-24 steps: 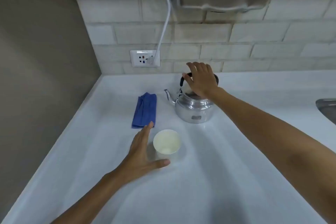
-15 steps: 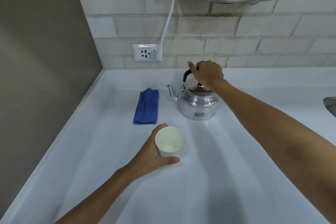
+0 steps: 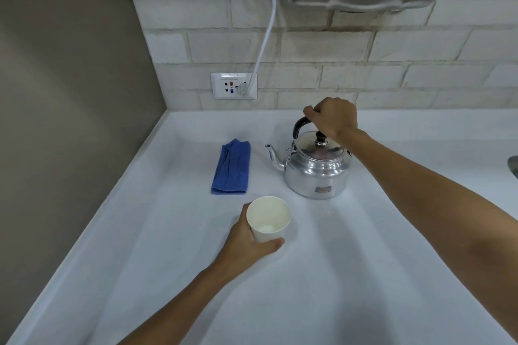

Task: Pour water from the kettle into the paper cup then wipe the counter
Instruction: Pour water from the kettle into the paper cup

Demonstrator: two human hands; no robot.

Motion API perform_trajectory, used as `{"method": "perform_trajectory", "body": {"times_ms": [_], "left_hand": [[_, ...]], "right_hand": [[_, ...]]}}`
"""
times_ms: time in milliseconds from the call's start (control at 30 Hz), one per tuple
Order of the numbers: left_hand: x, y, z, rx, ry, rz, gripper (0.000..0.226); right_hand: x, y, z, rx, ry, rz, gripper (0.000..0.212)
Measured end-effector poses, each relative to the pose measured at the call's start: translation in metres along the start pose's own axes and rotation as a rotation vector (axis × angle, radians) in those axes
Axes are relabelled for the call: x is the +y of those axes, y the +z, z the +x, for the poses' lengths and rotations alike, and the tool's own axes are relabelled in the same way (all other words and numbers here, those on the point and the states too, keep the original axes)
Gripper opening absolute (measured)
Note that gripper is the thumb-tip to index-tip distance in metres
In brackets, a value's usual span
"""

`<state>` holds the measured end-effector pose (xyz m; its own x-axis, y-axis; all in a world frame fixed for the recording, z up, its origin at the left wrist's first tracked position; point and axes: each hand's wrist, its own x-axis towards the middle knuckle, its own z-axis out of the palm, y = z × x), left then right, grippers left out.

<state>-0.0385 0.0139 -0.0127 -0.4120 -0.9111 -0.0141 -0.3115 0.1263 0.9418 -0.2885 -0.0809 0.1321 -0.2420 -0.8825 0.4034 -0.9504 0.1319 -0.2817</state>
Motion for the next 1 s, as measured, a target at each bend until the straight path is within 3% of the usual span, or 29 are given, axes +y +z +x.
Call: {"method": "perform_trajectory", "body": {"times_ms": [1000], "left_hand": [[0.014,0.034,0.005,0.185,0.013,-0.141,0.068]], "right_hand": [[-0.023,-0.088,-0.07,0.153,-0.506,-0.269,0.033]]}}
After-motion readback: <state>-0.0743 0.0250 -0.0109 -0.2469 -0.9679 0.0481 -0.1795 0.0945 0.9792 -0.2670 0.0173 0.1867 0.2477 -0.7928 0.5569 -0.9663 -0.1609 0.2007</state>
